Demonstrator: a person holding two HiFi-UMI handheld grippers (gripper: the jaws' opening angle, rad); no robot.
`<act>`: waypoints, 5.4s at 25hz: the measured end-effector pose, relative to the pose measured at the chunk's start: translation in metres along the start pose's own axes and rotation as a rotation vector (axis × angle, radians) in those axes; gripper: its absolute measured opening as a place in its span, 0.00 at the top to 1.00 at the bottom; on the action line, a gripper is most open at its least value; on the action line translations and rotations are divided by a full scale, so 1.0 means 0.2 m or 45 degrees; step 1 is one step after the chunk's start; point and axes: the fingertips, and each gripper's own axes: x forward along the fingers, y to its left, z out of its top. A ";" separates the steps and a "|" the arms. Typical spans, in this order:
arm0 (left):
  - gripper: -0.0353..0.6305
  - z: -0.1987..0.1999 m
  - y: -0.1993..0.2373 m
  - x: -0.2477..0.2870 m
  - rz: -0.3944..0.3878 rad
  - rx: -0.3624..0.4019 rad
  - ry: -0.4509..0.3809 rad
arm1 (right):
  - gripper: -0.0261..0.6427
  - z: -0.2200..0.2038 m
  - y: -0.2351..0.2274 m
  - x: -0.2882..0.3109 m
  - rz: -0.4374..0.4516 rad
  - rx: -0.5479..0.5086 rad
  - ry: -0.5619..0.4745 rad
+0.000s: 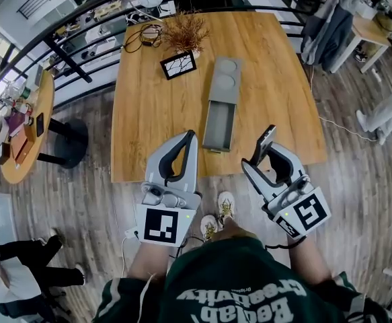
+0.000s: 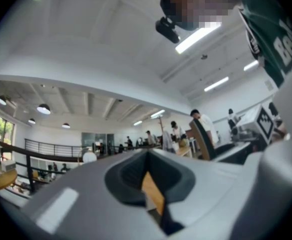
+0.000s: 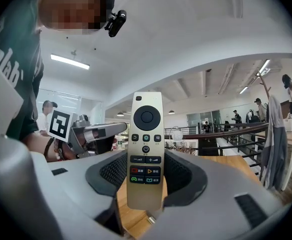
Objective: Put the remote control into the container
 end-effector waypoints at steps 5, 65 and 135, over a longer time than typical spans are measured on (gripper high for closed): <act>0.95 -0.07 0.01 0.09 0.012 -0.009 0.010 | 0.64 -0.08 -0.10 0.05 -0.020 0.044 0.043; 0.95 -0.92 0.32 0.51 0.107 -0.071 0.284 | 0.64 -1.56 -0.57 0.91 -0.283 0.633 1.081; 0.95 -0.82 0.53 0.36 0.182 -0.146 0.155 | 0.64 -1.78 -0.54 0.96 -0.442 0.768 1.601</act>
